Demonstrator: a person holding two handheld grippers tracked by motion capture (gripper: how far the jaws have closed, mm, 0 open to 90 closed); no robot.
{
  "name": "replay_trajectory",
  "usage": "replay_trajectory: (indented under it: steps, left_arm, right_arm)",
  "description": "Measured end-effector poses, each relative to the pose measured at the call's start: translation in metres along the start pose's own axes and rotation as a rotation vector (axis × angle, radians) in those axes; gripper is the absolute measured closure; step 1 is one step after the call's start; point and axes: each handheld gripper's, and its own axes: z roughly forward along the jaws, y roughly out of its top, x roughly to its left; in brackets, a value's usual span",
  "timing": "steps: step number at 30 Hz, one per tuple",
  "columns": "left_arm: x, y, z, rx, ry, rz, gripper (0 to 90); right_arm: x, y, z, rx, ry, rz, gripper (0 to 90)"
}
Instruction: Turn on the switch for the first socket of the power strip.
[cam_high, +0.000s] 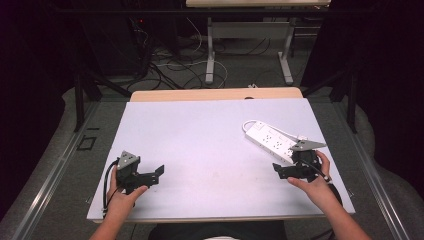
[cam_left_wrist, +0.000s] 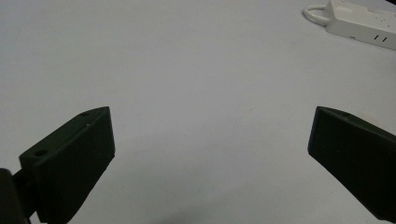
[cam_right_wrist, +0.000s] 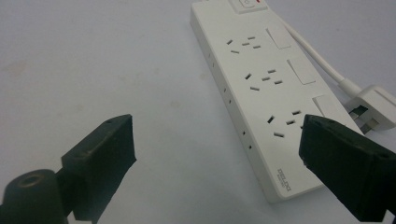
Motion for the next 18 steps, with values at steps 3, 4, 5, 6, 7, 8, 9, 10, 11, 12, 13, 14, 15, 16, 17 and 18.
replay_trajectory:
  steps: [3, 4, 5, 6, 7, 8, 9, 10, 11, 12, 13, 14, 15, 16, 17, 18]
  left_arm:
    - [0.000, 0.000, 0.000, -0.001, 0.001, 0.000, 0.4]
    - [0.000, 0.000, 0.000, -0.001, 0.002, -0.001, 0.4]
    - [0.000, 0.000, 0.000, -0.001, 0.002, -0.001, 0.4]
    - [0.000, 0.000, 0.000, 0.000, 0.003, -0.004, 0.4]
    - [0.000, -0.001, 0.000, 0.002, 0.004, -0.002, 0.4]
    - [0.000, -0.001, 0.000, 0.002, 0.005, -0.004, 0.4]
    - [0.001, -0.001, 0.000, 0.002, 0.005, -0.003, 0.4]
    - [0.001, -0.001, 0.000, 0.002, 0.005, -0.003, 0.4]
    - [0.001, -0.001, 0.000, 0.003, 0.006, -0.003, 0.4]
    - [0.001, -0.001, 0.000, 0.003, 0.006, -0.003, 0.4]
    - [0.001, -0.001, 0.000, 0.003, 0.006, -0.003, 0.4]
    - [0.001, -0.001, 0.000, 0.003, 0.006, -0.003, 0.4]
    - [0.001, -0.001, 0.000, 0.003, 0.007, -0.004, 0.4]
    - [0.001, -0.001, 0.000, 0.003, 0.007, -0.004, 0.4]
    - [0.001, -0.001, 0.000, 0.004, 0.007, -0.004, 0.4]
    - [0.001, -0.001, 0.000, 0.004, 0.007, -0.005, 0.5]
  right_arm:
    - [0.001, 0.008, 0.001, 0.025, 0.011, -0.012, 11.2]
    - [0.001, 0.009, 0.001, 0.034, 0.015, -0.016, 11.6]
    - [0.001, 0.011, 0.001, 0.041, 0.015, -0.014, 11.6]
    - [0.000, 0.012, 0.001, 0.041, 0.018, -0.018, 11.6]
    - [0.000, 0.014, 0.001, 0.049, 0.015, -0.021, 11.8]
    - [-0.001, 0.016, 0.001, 0.053, 0.016, -0.022, 12.1]
    - [-0.001, 0.018, 0.001, 0.060, 0.017, -0.024, 12.4]
    - [-0.001, 0.019, 0.001, 0.064, 0.019, -0.028, 12.4]
    - [-0.002, 0.020, 0.001, 0.069, 0.017, -0.031, 12.4]
    - [-0.002, 0.020, 0.001, 0.069, 0.017, -0.031, 12.4]
    - [-0.002, 0.022, 0.002, 0.074, 0.022, -0.034, 12.5]
    - [-0.003, 0.026, 0.001, 0.088, 0.020, -0.043, 13.1]
    - [-0.003, 0.027, 0.002, 0.095, 0.022, -0.042, 13.6]
    - [-0.004, 0.030, 0.001, 0.099, 0.022, -0.045, 14.1]
    - [-0.004, 0.031, 0.002, 0.104, 0.027, -0.042, 14.1]
    - [-0.005, 0.033, 0.001, 0.107, 0.026, -0.042, 14.1]
